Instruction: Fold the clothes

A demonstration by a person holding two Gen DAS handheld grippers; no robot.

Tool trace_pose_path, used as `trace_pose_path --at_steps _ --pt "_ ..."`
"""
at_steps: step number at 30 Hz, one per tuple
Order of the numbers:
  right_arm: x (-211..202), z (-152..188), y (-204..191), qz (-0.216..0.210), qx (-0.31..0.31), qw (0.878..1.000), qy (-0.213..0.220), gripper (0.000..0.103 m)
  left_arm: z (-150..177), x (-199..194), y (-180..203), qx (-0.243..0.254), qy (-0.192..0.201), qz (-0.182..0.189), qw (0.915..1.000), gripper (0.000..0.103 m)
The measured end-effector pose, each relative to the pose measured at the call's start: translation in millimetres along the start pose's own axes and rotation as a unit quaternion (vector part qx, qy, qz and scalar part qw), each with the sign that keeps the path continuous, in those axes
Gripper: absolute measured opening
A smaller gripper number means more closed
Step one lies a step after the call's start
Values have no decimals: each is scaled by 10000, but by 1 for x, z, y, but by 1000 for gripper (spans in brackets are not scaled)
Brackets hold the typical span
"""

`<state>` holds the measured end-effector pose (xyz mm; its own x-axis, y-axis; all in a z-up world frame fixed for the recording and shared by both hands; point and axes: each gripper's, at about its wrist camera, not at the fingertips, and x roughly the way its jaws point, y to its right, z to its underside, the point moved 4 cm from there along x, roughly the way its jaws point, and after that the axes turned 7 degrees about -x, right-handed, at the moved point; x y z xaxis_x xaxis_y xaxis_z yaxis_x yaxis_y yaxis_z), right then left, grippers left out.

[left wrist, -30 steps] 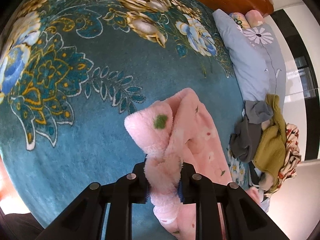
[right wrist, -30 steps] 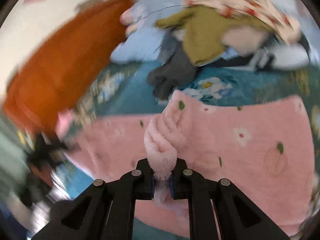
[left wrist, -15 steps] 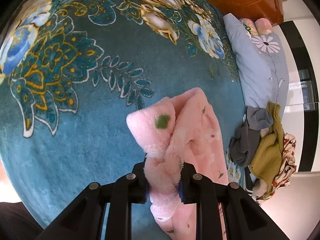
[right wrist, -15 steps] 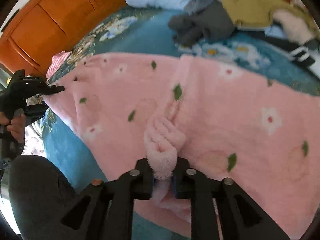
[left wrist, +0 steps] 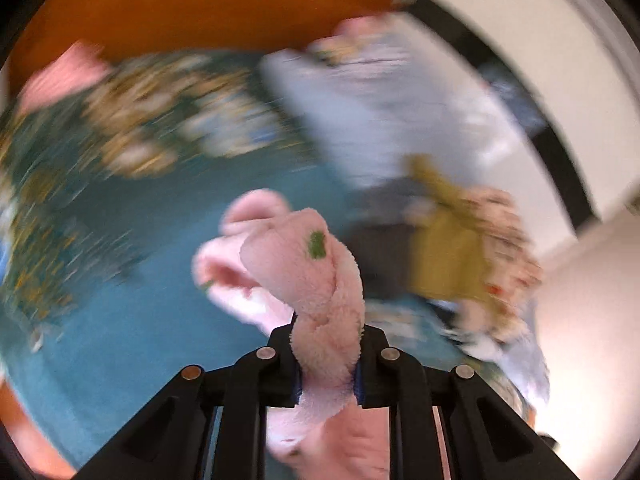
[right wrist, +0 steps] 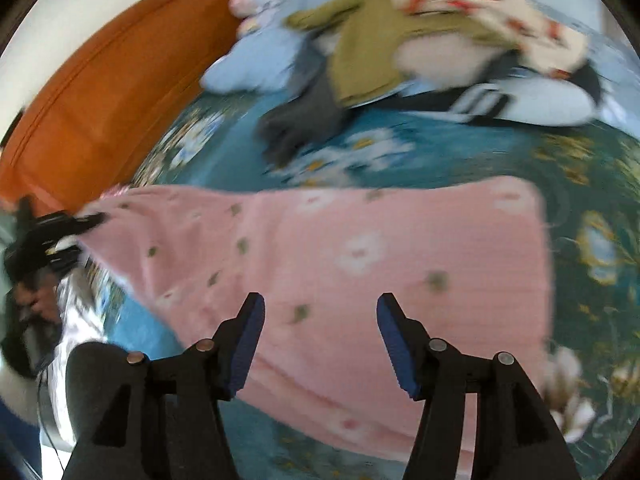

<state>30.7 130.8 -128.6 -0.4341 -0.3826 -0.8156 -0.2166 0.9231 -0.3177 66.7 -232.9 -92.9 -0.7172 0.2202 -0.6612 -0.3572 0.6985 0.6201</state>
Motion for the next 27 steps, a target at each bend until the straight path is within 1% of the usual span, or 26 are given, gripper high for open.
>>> trace_pose_path --at_steps 2,4,7,10,11,14,16,18,19,20,21,22,23,24,27 --pt "-12 3 25 134 348 9992 122 60 15 -8 59 633 24 485 9968 19" --pt "-23 5 49 271 701 9969 225 60 41 -3 107 1158 -59 723 9906 19" --pt "-36 15 85 444 1228 9909 336 60 94 31 150 1652 -526 868 9810 20" --pt "-46 29 119 603 1718 9825 385 60 160 83 161 2006 -1296 498 9698 20" --pt "-48 36 129 641 1845 9800 378 60 183 100 163 2101 -1570 367 9643 20" --pt "-56 58 157 785 2159 9727 327 60 241 129 165 2608 -2055 -6 9433 20" --pt "-58 71 169 868 2273 9696 273 60 267 138 166 3022 -2139 -310 9284 21" --pt "-58 83 179 904 2410 9661 222 60 280 142 167 3254 -2184 -506 9186 29" --pt "-59 86 183 903 2461 9648 214 60 280 142 166 3193 -2247 -453 9195 30" --pt "-59 90 185 901 2502 9638 205 60 281 142 165 3130 -2310 -399 9204 38" --pt "-59 90 186 897 2513 9635 195 60 282 142 164 3066 -2373 -345 9211 55" --pt "-58 90 186 888 2513 9636 190 60 283 142 163 3003 -2435 -291 9218 62" --pt "-58 89 185 861 2477 9648 199 60 283 142 162 2938 -2498 -237 9223 65" --pt "-58 87 183 836 2435 9661 214 60 283 139 163 2770 -2569 -51 9259 65" --pt "-63 78 177 775 2288 9698 337 60 274 122 168 2568 -2653 453 9282 65"
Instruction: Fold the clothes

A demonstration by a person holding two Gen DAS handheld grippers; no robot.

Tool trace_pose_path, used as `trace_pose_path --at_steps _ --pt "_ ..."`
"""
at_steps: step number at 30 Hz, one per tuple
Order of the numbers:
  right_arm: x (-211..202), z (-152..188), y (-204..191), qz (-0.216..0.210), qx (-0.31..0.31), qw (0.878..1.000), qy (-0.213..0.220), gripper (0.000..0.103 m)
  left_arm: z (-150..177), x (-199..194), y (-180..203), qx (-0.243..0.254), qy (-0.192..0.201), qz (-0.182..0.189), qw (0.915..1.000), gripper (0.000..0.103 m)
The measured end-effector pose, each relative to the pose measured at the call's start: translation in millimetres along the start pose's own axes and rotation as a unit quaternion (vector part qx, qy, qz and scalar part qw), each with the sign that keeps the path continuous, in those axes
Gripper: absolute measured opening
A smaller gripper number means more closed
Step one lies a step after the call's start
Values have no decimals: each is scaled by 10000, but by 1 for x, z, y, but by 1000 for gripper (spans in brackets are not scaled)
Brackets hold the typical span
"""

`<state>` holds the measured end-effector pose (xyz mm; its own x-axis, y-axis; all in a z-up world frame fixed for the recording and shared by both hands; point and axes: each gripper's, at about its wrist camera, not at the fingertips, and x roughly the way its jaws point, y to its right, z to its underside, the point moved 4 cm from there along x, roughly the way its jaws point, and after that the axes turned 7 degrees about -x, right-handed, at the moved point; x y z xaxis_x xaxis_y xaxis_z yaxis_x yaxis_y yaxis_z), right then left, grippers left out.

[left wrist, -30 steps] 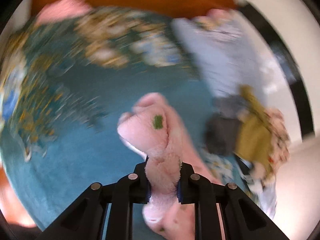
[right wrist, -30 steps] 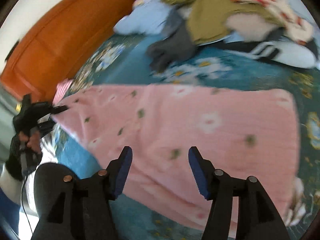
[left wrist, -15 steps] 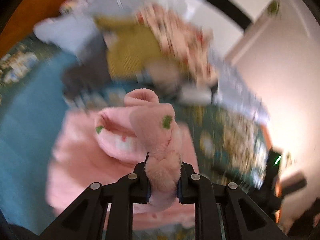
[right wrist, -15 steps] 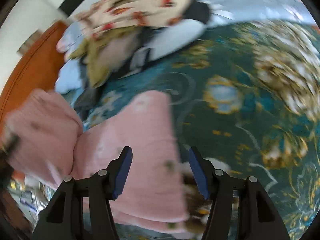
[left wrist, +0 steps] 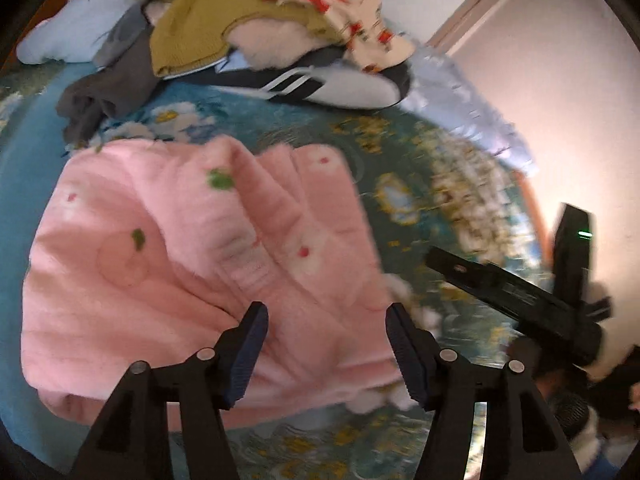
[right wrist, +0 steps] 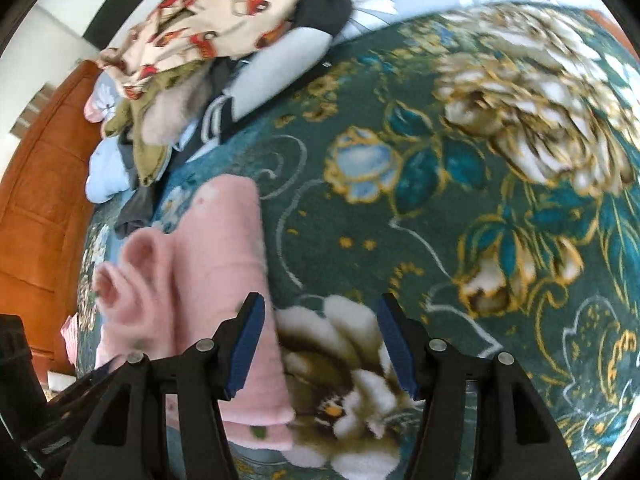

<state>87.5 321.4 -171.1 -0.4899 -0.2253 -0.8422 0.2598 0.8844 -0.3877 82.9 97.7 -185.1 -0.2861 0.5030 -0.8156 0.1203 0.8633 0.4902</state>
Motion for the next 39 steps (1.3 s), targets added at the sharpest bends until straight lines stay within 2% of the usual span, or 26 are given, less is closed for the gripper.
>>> trace_pose_path --at_steps 2,3,4,5,6,8,10,14,16,18,21,24,27,28,30,31,34,36,39 --pt "-5 -5 -6 -73 -48 9999 97 60 -7 -24 -8 -58 361 209 9991 65" --pt "-8 -8 -9 -124 -73 9998 148 60 -12 -38 -20 -205 611 180 9978 67" --pt "-11 -10 -13 -217 -99 9995 204 60 -16 -49 -34 -428 829 53 9956 68" --pt "-14 -12 -16 -306 -129 9991 251 60 -24 -59 -59 -859 1086 -253 9901 69" --pt "-15 -13 -21 -392 -174 9987 264 60 -28 -63 -77 -1172 1183 -510 9847 69" --pt "-11 -11 -37 -686 -280 9971 181 60 -30 -65 -116 -1856 1234 -979 9699 69" --pt "-2 -5 -58 -1005 -460 9939 -22 60 -21 -59 -146 -2366 1119 -1119 9586 69" --pt "19 15 -112 -1421 -1113 9819 -568 60 2 -42 -169 -2655 784 -1366 9511 70" --pt "20 19 -128 -1210 -1408 9811 -541 60 -1 -38 -166 -2566 757 -1416 9531 70" --pt "9 17 -141 -788 -1833 9797 -198 60 -1 -34 -160 -2419 732 -1532 9553 69" --pt "-4 11 -166 -505 -2484 9672 175 60 -2 -29 -157 -2346 682 -1593 9565 70" --pt "12 9 -195 -500 -2942 9544 81 60 1 -39 -163 -2555 821 -1308 9544 70" --pt "40 4 -200 -404 -2751 9603 -235 59 2 -53 -175 -2845 1040 -781 9498 70" --pt "47 3 -199 -378 -2638 9632 -345 55 3 -59 -178 -2979 1155 -495 9463 70" --pt "53 3 -199 -350 -2549 9651 -484 9 3 -68 -183 -3183 1351 -61 9383 70" --pt "51 3 -200 -355 -2555 9649 -496 9 3 -71 -185 -3236 1432 40 9353 70" --pt "19 -9 -207 -474 -2769 9597 -99 7 -1 -72 -183 -3177 1494 144 9362 70" --pt "-1 -24 -199 -304 -2719 9616 229 7 -1 -65 -180 -3093 1304 46 9420 70" --pt "2 -38 -175 -47 -2520 9675 176 7 0 -48 -180 -3181 955 -24 9432 70"
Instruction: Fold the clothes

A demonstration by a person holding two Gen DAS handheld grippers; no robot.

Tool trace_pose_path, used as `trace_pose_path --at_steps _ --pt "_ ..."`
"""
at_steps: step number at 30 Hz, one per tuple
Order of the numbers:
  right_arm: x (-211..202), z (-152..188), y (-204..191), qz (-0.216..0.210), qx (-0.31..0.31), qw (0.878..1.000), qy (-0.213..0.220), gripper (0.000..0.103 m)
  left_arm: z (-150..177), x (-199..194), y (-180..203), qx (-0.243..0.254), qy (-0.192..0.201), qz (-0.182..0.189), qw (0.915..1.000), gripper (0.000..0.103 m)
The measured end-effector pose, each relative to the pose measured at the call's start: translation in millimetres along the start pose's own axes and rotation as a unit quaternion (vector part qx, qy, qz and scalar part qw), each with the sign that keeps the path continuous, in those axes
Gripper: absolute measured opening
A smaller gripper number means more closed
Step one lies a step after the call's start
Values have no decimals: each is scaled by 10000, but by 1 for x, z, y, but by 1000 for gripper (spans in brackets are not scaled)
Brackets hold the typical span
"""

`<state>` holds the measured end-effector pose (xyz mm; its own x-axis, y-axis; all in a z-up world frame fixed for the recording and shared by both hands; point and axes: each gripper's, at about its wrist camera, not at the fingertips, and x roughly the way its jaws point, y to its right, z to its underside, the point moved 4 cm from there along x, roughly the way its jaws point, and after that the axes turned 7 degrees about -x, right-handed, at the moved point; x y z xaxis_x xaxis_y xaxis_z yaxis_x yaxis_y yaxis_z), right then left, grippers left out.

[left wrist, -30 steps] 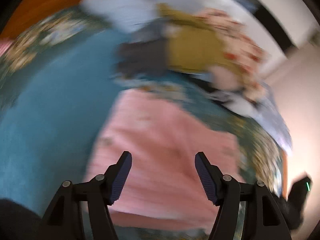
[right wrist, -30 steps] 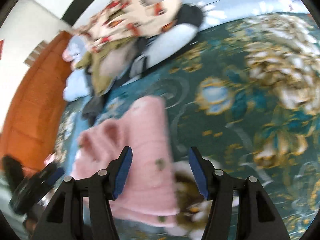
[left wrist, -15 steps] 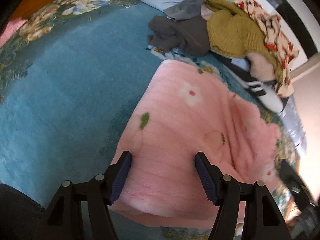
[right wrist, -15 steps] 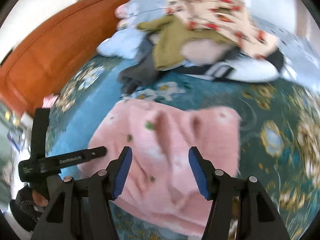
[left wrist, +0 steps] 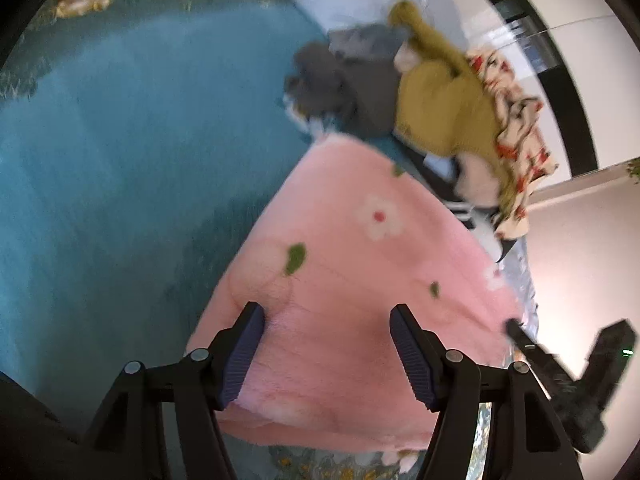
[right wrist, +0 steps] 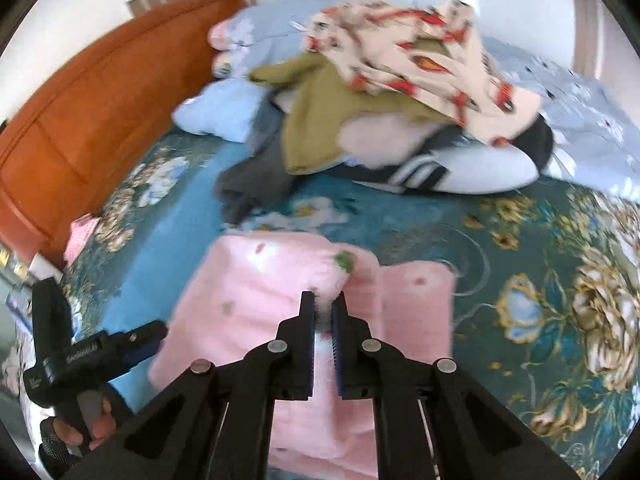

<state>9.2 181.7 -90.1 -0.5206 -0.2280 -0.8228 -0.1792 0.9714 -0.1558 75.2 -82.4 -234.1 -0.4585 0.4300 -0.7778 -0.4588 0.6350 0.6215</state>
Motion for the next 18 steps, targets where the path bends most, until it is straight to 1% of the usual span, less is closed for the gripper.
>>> trace_pose_path --at_steps 2,3,4,5,6,7,8,10,12,14,18 --pt "25 13 13 141 92 9987 -474 8 0 -1 -3 -86 14 40 10000 70" --pt "34 19 19 70 256 9978 -615 10 0 -3 -4 -132 21 84 9999 70" --pt "36 23 21 -91 408 9975 -577 12 0 -4 -6 -178 29 127 9998 70" --pt "36 26 24 -234 546 9969 -523 24 -1 -5 -8 -265 21 198 9995 70" --pt "32 28 25 -321 641 9965 -420 49 -2 -5 -11 -358 15 260 9990 70" --pt "28 29 26 -423 740 9958 -335 60 -4 -5 -13 -452 9 321 9985 70" --pt "25 33 29 -540 837 9945 -317 64 -5 -5 -15 -545 3 383 9978 70" --pt "22 42 34 -575 945 9931 -394 64 -7 -3 -15 -555 19 392 9977 70" --pt "22 53 41 -602 1129 9906 -490 64 -7 -1 -11 -418 49 301 9987 70" --pt "27 72 46 -943 1475 9819 -728 64 -6 -2 -7 -276 96 250 9993 70" --pt "30 93 37 -1627 1945 9644 -754 64 -6 -2 -8 -270 100 236 9993 70"
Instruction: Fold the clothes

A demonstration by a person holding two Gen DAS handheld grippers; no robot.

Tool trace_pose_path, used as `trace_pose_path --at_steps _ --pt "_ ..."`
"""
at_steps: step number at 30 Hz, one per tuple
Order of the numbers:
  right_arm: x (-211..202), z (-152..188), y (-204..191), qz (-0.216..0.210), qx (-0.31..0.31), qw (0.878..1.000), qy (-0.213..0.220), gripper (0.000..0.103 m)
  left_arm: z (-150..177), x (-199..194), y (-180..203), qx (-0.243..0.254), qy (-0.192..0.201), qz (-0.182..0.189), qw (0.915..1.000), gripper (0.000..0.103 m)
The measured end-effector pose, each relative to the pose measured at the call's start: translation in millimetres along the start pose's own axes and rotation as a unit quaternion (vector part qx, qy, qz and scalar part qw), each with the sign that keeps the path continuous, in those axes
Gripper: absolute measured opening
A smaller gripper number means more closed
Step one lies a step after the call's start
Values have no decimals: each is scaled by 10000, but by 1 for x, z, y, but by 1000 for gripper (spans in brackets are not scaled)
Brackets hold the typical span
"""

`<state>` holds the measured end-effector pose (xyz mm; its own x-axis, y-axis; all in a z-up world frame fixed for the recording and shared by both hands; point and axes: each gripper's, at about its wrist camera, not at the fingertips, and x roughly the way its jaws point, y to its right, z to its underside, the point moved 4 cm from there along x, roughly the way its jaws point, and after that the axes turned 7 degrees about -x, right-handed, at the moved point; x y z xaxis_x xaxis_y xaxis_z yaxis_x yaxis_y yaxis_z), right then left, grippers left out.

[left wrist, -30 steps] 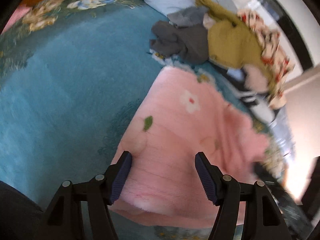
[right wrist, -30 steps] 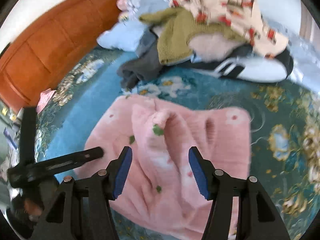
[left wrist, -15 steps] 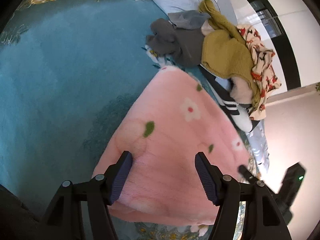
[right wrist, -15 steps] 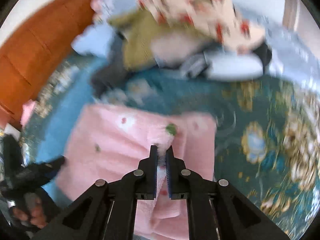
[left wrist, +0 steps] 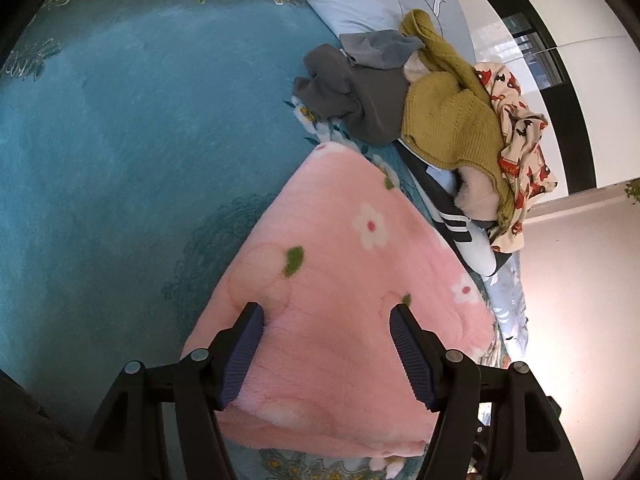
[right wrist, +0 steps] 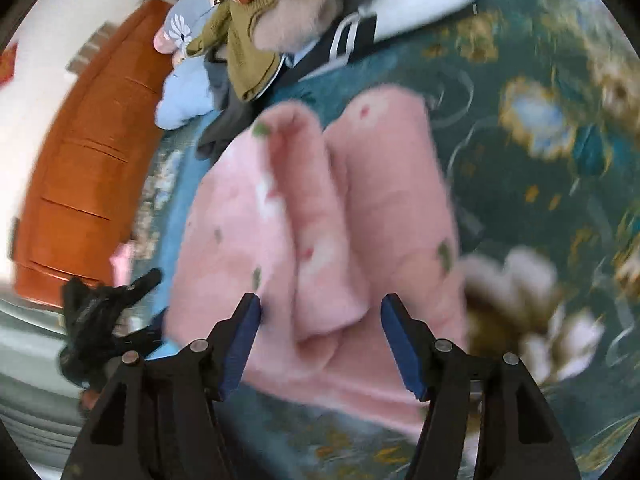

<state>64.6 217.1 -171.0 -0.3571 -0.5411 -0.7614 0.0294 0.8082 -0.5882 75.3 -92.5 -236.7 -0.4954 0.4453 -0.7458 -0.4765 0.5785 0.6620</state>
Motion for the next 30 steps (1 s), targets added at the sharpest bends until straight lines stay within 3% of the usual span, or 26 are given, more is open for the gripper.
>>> trace_pose_path --at_steps 3,7,8,9,12,14,17,20,21,25,30 --pt "12 3 -7 -168 82 9998 -26 64 0 -2 -2 -38 20 34 10000 70" --pt "31 -5 -6 4 468 9989 38 64 0 -8 -2 -76 116 112 9998 70" --pt "32 -6 -7 50 555 9984 60 60 -1 -10 -2 -76 155 130 9998 70" --pt "31 -8 -11 114 544 9984 68 46 -1 -12 -2 -76 193 147 9997 70" --pt "18 -17 -36 364 10 9991 199 26 -1 -17 1 -12 276 191 9994 70" --pt "-6 -26 -62 379 -598 9960 553 24 1 -19 6 130 281 216 9993 70" --pt "-52 -29 -83 -3 -1056 9872 1192 24 4 -19 12 324 265 179 9990 70" --pt "-63 -24 -66 158 -1009 9870 1241 24 7 -12 15 473 153 -27 9988 70" --pt "-63 -21 -56 220 -919 9884 1191 24 8 -8 13 485 73 -144 9987 70" --pt "-8 1 10 707 49 9970 313 24 13 4 7 496 -167 -543 9972 70" --pt "-5 7 17 585 205 9975 344 30 11 0 4 403 -85 -487 9980 70"
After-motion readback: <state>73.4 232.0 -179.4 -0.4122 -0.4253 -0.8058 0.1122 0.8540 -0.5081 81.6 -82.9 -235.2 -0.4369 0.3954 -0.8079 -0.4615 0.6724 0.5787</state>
